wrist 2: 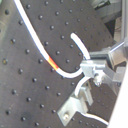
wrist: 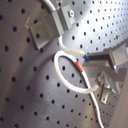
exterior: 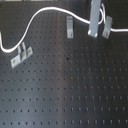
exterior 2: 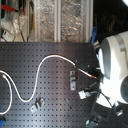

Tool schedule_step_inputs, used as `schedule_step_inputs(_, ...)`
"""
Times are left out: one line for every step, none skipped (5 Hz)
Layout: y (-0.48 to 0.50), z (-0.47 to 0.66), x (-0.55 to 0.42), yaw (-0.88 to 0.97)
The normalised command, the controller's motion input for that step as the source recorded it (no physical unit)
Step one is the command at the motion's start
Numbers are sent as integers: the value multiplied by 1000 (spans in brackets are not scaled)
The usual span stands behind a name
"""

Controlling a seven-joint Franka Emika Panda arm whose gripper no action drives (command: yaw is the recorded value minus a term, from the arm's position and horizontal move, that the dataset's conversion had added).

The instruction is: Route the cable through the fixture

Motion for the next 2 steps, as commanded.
schedule_step_inputs(137,6,-400,23)
schedule_step_inputs(101,-2,-113,0)
